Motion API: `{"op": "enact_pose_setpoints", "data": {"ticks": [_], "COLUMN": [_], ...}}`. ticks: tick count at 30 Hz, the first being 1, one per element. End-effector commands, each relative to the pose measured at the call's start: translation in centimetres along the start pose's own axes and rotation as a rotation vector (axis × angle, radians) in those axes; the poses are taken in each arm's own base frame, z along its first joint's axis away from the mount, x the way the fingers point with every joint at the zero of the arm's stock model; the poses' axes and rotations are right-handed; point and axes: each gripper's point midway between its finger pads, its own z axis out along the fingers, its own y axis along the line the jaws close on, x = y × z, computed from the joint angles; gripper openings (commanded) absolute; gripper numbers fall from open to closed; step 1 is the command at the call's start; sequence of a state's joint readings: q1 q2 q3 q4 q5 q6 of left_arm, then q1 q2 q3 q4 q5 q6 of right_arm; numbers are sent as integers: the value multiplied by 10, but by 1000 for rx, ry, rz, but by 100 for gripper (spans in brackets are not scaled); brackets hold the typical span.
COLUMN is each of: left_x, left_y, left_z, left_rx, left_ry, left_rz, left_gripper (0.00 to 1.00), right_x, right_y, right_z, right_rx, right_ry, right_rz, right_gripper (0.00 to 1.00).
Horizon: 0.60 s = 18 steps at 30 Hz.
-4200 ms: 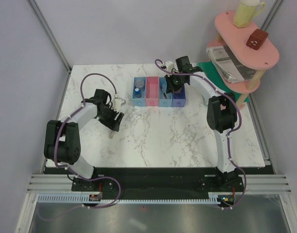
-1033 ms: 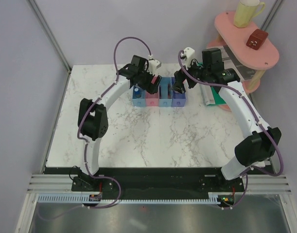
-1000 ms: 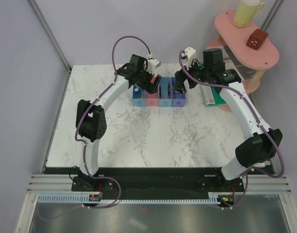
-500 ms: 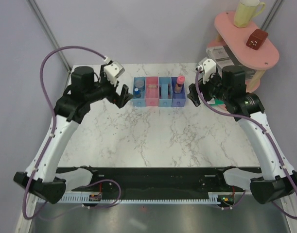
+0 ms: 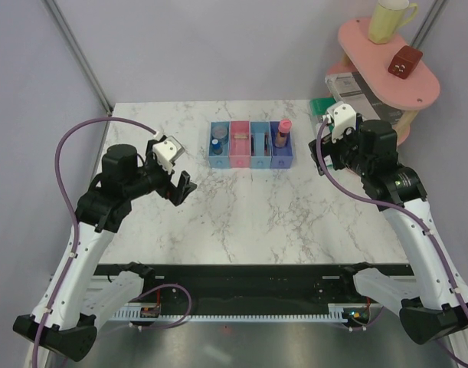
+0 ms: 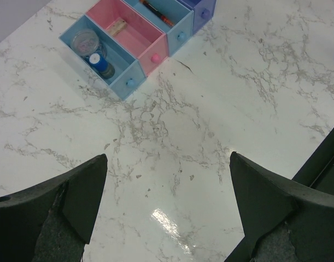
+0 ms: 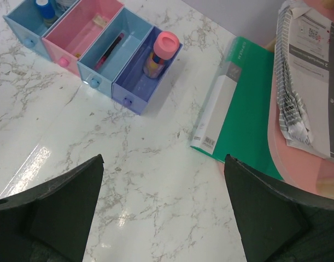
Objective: Sort the stationery into containers
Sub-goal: Reset both arms
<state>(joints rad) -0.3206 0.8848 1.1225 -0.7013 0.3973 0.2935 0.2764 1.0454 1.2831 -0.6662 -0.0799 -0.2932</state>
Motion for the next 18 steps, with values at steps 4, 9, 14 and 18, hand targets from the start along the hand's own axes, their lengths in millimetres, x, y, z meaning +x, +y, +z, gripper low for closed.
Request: {"op": "enact_pose_setpoints", "data": {"ticks": [4,9,14,18], "left_x": [-12,-18,-18,-18], "left_y": [3,5,5,5], "left_z": [-2,-1,-1,-1], "left_rx": [-7,-8,-10,-9], "left_ry": [-48,-53,-52,-54], "left_rz": [10,11,13,10], "left_gripper": [100,100,100,100], "right_x": [-11,-12,-15,-18], "right_y": [-16,-18,-19,-20], "right_z": [-10,-9,-9,-11], "right_rx": [82,93,95,98], "right_ry": [-35,-41,-48,-56], "right_rz": [-12,-8,-14,-13], "right_gripper": [98,98,98,98]}}
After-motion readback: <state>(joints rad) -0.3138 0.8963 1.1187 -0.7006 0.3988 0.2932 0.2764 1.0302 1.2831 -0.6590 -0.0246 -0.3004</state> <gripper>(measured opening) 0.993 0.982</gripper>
